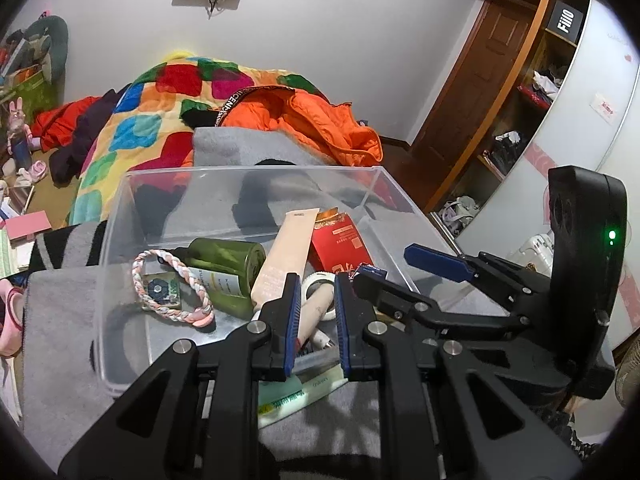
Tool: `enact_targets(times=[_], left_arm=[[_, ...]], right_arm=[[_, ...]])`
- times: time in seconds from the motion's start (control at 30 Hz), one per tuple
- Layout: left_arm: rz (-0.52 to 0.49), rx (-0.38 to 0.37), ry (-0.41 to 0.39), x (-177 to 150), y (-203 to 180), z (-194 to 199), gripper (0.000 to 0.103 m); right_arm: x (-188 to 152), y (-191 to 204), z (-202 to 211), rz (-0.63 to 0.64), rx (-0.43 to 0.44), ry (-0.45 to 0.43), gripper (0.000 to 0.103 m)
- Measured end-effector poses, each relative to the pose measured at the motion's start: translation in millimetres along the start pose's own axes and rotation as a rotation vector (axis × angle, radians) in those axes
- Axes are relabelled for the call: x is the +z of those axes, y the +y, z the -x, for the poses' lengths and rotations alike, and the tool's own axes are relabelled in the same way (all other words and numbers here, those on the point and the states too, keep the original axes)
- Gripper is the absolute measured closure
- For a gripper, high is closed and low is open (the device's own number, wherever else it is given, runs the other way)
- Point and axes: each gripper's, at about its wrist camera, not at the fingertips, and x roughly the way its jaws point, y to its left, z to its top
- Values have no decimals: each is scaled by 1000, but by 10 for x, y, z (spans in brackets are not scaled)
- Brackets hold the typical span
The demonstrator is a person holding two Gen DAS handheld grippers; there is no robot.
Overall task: Organize objects
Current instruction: 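Carry the tube and card box into the clear box and open both tools, then withdraw both tools toward the green items on the blanket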
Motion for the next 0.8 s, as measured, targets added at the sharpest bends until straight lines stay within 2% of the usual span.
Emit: enact_targets(times=[0.07,0.2,0.3,0.63,0.8], left_arm=[[-4,3,-4,-14,-15,49,84],[-11,13,-21,-57,-49,153,67],[-18,25,-30,-118,-70,236,60],[-40,83,-20,-509,-70,470,43],[-23,102,5,-692,1,502,42]], right_arm=[[-9,-3,50,-1,-1,-8,41],[-36,9,182,3,-1,-35,34],[-63,26,283,6,0,-57,31],[-189,142,480,31,13,-82,31],[-298,160,492,34,11,-68,31]])
